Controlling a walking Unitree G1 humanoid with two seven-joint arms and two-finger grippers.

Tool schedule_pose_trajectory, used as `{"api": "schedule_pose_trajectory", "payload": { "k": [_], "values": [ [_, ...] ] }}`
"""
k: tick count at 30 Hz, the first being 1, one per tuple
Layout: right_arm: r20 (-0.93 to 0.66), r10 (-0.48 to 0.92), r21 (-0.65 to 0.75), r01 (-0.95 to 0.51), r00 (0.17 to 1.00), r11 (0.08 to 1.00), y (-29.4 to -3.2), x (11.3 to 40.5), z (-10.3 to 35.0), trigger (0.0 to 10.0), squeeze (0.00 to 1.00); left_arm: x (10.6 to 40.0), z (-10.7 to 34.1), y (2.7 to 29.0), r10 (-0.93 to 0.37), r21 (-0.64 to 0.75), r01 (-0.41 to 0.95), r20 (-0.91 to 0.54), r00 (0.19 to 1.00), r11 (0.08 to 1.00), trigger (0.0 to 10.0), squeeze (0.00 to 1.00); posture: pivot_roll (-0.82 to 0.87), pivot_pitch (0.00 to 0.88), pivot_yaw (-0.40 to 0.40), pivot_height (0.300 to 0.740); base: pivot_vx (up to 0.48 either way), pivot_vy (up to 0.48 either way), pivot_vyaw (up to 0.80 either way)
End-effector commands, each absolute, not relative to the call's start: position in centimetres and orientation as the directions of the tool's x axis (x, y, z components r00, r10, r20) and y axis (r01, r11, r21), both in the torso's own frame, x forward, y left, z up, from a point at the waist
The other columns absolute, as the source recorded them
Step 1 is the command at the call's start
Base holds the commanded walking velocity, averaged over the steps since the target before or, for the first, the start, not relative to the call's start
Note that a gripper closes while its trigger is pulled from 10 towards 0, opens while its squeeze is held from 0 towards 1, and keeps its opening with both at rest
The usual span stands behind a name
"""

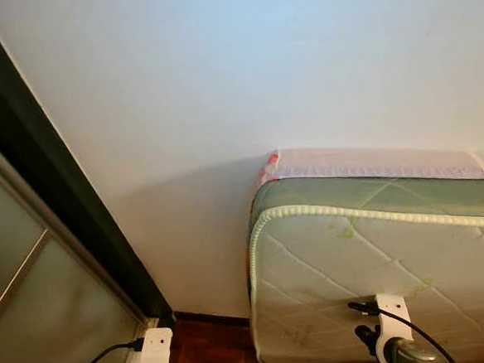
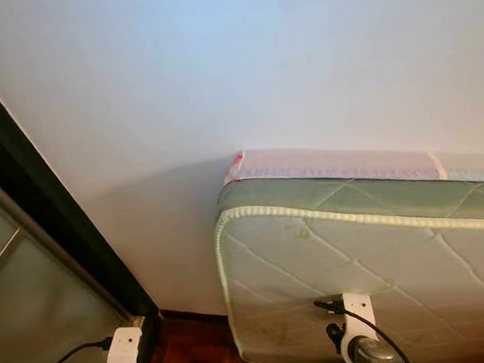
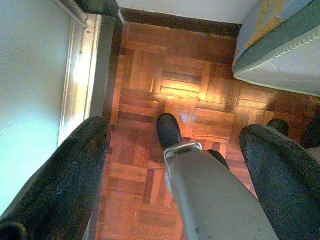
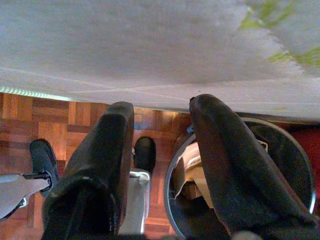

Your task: Clean up the room

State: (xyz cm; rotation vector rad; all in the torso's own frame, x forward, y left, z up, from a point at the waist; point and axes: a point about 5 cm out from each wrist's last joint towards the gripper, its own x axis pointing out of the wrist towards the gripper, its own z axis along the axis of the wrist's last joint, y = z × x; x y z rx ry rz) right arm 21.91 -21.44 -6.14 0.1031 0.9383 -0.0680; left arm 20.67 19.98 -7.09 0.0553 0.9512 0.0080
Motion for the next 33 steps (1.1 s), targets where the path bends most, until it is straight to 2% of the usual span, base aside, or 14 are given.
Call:
{"api": "schedule_pose_trajectory", "payload": {
  "k": [1,33],
  "values": [
    [-0.792,-0.014,0.065,0.108,0.610,0.992,-21.54,22.60,-5.68,10.0,0.00,20.29,-7.27,20.24,0.040,0.064,0.023,-0.823,0.566,0.998,10.0,0.00,-0.02,0.000,-0.010,0.740,0.000,0.000,0.00],
    [-0.789,-0.010,0.078,0.117,0.614,0.990,-21.51,22.69,-5.62,10.0,0.00,20.37,-7.24,20.16,0.031,0.049,0.017,-0.823,0.567,0.999,10.0,0.00,-0.02,0.000,-0.013,0.740,0.000,0.000,0.00]
  ]
}}
